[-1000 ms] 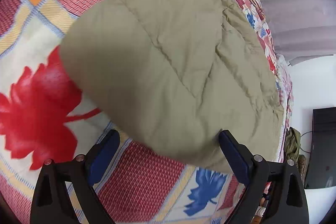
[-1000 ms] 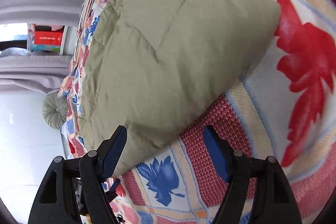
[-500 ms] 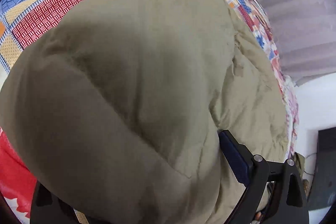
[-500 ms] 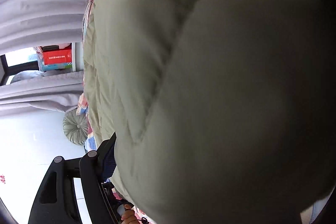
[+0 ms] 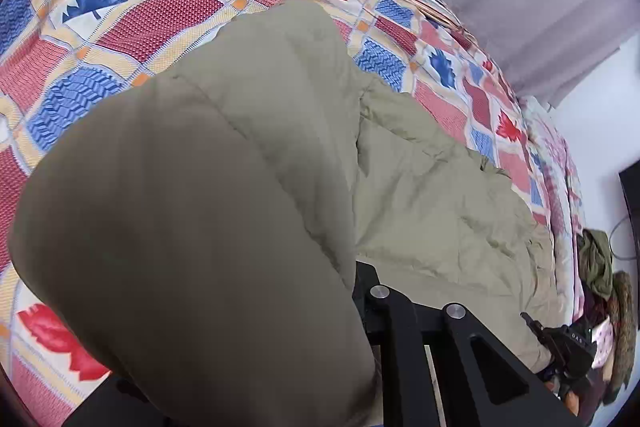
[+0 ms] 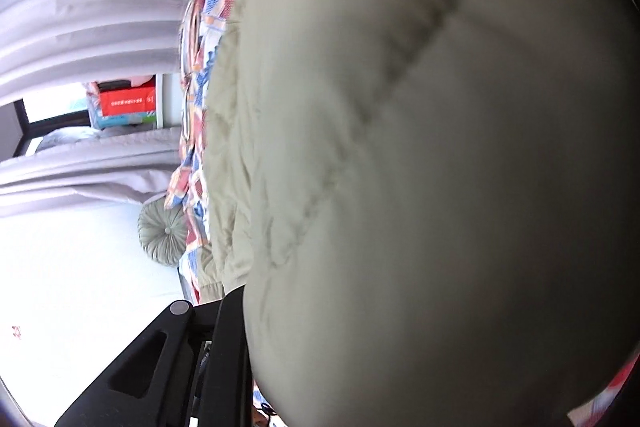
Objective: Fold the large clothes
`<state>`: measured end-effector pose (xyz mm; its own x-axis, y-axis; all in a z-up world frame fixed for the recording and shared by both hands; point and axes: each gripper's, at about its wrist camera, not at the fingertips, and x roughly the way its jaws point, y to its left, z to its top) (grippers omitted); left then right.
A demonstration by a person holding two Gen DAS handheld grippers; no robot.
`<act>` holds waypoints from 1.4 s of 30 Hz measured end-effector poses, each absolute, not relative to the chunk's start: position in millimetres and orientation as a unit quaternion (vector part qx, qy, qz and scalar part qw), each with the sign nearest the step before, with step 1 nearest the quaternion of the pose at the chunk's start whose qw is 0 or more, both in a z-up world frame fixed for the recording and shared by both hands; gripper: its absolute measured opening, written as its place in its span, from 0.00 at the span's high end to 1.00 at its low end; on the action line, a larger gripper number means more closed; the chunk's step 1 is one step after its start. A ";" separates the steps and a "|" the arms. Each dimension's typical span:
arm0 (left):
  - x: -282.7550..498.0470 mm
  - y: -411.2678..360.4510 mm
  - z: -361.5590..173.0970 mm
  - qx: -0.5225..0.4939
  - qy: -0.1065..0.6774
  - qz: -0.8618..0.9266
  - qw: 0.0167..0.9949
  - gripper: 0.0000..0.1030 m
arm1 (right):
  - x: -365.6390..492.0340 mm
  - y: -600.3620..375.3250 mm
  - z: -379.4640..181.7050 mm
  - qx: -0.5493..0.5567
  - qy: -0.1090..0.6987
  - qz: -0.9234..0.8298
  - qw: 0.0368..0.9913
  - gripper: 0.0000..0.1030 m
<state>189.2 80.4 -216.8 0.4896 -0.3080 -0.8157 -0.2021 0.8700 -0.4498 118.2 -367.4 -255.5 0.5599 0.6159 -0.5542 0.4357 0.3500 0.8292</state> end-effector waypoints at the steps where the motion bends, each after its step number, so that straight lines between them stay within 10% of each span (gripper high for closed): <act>1: 183.1 79.9 -211.8 -0.248 0.507 -0.036 0.825 0.84 | 112.0 -365.1 -250.6 0.563 0.468 0.068 0.678 0.81; 17: 12.2 120.7 -230.0 -0.241 0.615 -0.042 0.750 0.81 | -37.8 -350.6 -251.3 0.587 0.523 0.027 0.617 0.80; 29: -27.5 155.2 -165.5 -0.158 0.645 0.000 0.747 0.75 | -46.7 -348.1 -200.3 0.465 0.625 0.012 0.628 0.57; 34: -15.4 173.2 -110.2 -0.129 0.587 0.012 0.799 0.75 | -46.4 -347.2 -143.8 0.405 0.626 0.073 0.662 0.81; 42: 70.6 97.8 -136.1 -0.133 0.576 -0.141 0.794 0.75 | 0.2 -350.1 -134.6 0.337 0.577 0.074 0.741 0.81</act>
<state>70.6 97.8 -136.1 0.2961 -0.3768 -0.8777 0.0700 0.9250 -0.3735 0.2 -350.1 -134.6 0.3241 0.4981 -0.8042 0.2788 0.7621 0.5844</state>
